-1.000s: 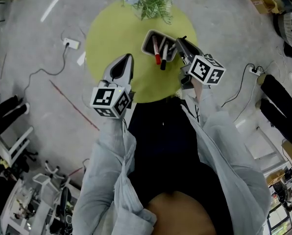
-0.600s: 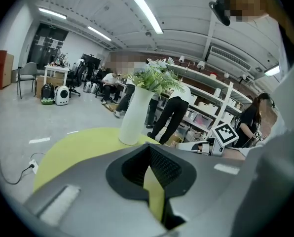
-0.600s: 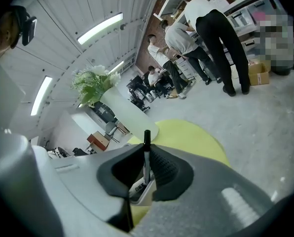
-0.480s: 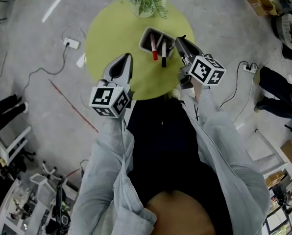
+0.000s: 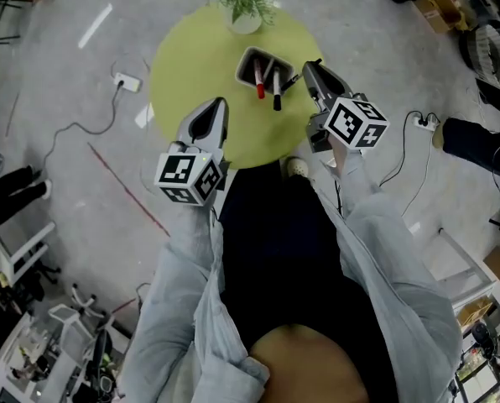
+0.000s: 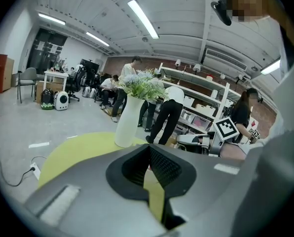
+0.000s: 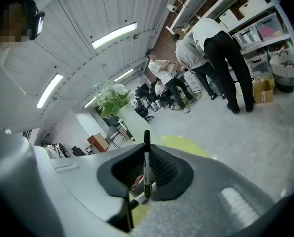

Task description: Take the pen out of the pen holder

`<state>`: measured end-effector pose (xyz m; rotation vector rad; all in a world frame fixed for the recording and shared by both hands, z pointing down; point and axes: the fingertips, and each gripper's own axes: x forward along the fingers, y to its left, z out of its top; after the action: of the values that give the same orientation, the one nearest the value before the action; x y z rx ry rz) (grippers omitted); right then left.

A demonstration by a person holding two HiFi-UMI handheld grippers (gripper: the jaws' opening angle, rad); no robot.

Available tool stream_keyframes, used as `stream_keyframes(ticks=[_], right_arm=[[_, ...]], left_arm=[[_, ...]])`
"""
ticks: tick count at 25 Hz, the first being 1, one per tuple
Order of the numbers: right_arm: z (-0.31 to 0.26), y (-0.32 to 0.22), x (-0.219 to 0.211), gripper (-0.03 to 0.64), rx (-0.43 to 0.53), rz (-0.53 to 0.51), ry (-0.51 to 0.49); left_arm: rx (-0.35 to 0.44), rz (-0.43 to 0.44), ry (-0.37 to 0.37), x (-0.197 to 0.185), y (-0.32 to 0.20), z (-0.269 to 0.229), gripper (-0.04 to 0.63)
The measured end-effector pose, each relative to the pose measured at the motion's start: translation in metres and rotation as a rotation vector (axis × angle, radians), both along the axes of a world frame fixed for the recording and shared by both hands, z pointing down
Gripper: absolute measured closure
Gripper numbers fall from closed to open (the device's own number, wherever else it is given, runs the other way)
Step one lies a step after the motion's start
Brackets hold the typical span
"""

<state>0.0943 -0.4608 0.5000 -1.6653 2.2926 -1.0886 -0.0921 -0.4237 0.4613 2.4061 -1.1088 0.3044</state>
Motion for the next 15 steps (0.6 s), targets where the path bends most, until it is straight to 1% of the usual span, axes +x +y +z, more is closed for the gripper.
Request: stream_keyframes(ticks=[4,9,15], right_arm=[[-0.016,0.004,0.01,0.578,0.04,0.03,0.036],[-0.06,0.02,0.031,0.578,0.115,0.084,0.05],[-0.103,0.046,0.056,0.578,0.194,0.108,0.069]], left_arm=[[0.023,0.01,0.007,0.002,0.003,-0.007,0.578],[0.062,0.038,0.016,0.016,0.012,-0.028,0.578],[0.12,0.052,0.013,0.034,0.025,-0.051,0.578]])
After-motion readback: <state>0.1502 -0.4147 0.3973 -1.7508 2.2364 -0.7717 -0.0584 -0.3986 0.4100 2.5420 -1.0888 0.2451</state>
